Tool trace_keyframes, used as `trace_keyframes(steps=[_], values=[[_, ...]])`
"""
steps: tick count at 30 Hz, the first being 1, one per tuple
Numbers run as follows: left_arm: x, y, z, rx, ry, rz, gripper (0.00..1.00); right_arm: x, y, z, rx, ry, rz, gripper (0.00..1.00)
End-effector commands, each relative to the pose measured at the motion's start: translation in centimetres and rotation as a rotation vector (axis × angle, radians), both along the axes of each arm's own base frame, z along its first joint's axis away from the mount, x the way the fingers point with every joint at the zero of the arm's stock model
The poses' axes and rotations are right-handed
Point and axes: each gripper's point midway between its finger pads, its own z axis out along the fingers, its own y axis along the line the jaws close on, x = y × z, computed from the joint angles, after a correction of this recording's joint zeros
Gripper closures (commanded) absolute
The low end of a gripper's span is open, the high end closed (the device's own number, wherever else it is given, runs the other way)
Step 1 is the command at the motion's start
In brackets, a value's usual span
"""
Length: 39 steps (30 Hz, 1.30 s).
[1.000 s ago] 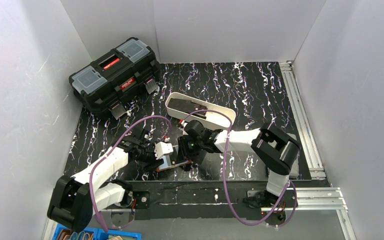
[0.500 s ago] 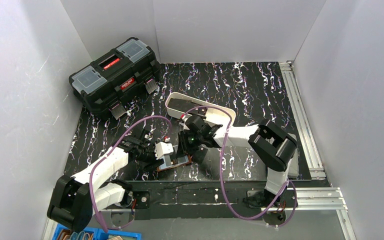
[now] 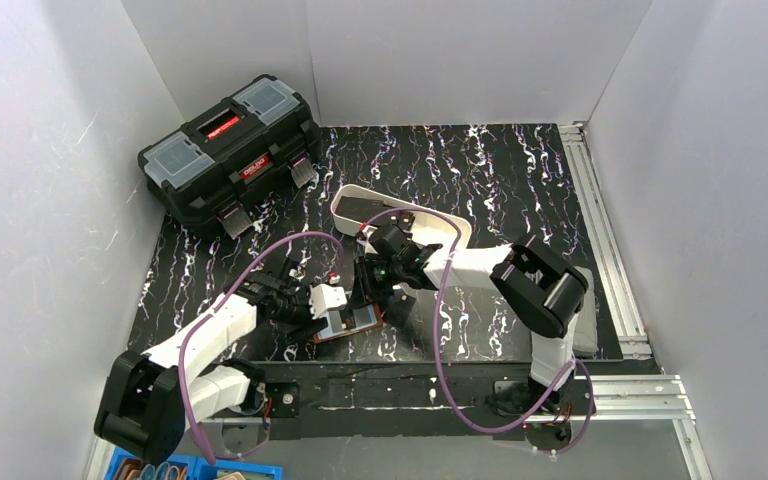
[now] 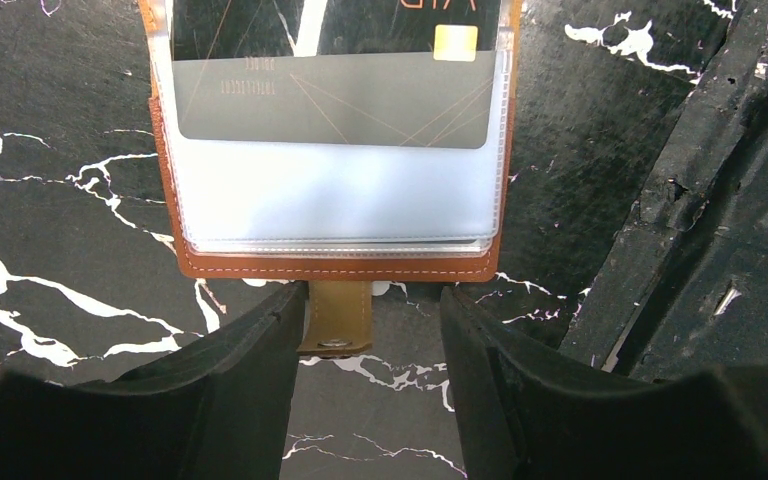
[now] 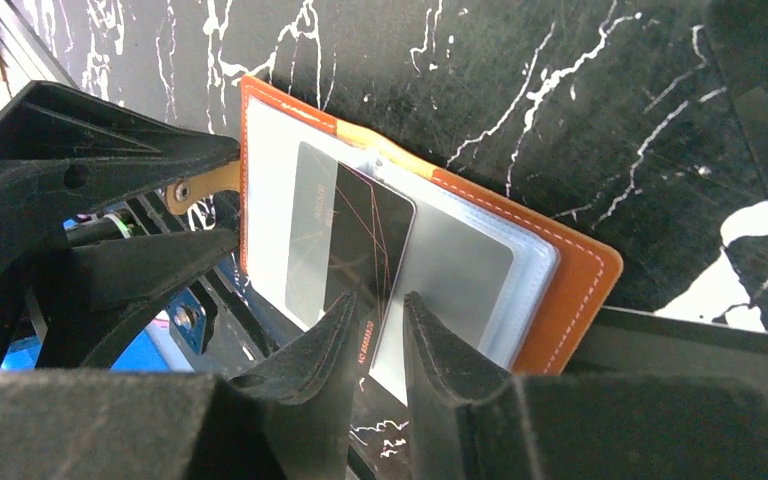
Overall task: Put the credit cards into the card holder
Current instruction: Insert the credit card into the card holder.
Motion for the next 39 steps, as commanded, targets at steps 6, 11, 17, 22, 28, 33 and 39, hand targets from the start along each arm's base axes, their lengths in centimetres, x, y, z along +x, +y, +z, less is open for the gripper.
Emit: trace_keyframes(steps=[6,11,17,22,28,33,39], values=[[0.2,-0.3,0.6,-0.016,-0.022,-0.016,0.49,-0.4,2.8,1.0,0.069,0.010,0.044,0.70],[0.3,-0.4,0.6,-0.019,-0.024,-0.017,0.49,-1.0,3.9,1.6,0.096,0.017,0.062,0.70],[0.3,-0.4,0.6,-0.019,-0.025,-0.018,0.49,-1.2,4.7,2.8,0.127,0.014,0.077,0.70],[0.3,-0.4,0.7,-0.021,-0.026,-0.013,0.49,-1.6,5.4,3.1,0.156,0.033,0.094,0.70],[0.3,-0.3,0.7,-0.015,-0.027,-0.015,0.49,-1.3,4.0,2.2,0.109,0.032,0.062,0.70],[0.1,-0.2,0.6,-0.013,-0.027,-0.022,0.49,-0.5,2.0,1.4,0.083,0.024,0.025,0.70],[0.1,-0.3,0.7,-0.016,-0.027,-0.019,0.49,-0.7,2.5,1.2,0.090,0.043,0.039,0.74]])
